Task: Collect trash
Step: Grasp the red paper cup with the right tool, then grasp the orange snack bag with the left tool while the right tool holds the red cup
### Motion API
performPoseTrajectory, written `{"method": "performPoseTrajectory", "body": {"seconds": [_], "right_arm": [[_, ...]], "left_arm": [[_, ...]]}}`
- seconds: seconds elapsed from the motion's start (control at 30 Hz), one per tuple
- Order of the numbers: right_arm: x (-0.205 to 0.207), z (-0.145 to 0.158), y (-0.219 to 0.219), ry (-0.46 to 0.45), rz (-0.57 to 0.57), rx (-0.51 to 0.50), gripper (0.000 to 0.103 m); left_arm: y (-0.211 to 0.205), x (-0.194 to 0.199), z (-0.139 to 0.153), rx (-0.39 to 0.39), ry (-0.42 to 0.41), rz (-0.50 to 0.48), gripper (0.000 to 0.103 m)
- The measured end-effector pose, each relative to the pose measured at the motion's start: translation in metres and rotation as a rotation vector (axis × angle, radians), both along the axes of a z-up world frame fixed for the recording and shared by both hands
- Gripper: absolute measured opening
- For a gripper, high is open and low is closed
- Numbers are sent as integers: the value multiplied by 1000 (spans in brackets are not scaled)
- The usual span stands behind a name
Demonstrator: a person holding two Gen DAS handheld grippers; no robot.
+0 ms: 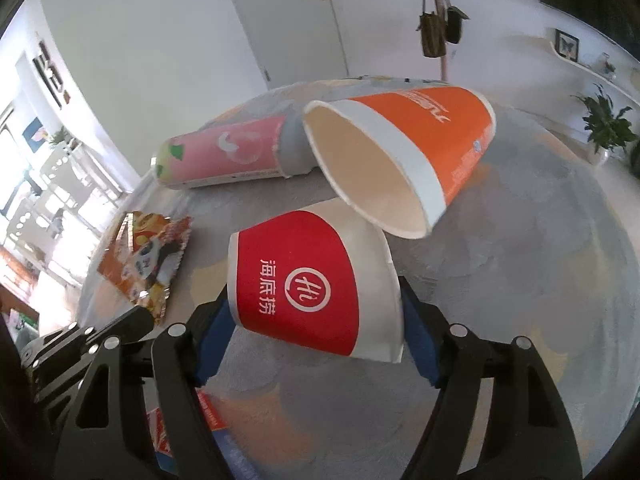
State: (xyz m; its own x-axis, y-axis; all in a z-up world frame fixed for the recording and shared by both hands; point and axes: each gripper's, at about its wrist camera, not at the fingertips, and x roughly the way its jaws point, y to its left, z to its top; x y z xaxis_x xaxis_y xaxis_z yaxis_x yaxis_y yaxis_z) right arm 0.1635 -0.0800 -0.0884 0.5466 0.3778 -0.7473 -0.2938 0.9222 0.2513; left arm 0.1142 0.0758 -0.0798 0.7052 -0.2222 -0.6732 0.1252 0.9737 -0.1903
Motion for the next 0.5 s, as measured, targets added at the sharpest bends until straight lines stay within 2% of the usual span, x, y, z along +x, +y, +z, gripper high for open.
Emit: {"method": "performPoseTrajectory", "body": {"seconds": [0.17,0.27,0.37,0.43,0.47,0.5], "right_arm": [[-19,17,4,-51,29,-1,71],[-38,31,2,-88,53,12,71],[-57,38,-4,-119,43,19,71],[-65,40,-11,-126,29,26,71],[-69,41,-17,-128,17,30,71],[-71,42,-22,-130,8,32,71]], "left_arm": [[6,-12,18,-75,-92,-22,0],[5,-18,28,-66,-125,-18,0],[9,-20,31,-41,-125,-6,0],[26,-14,27,-54,-86,64,18],[35,-10,25,-75,-65,86,41],[44,-6,21,-97,-47,102,51]]}}
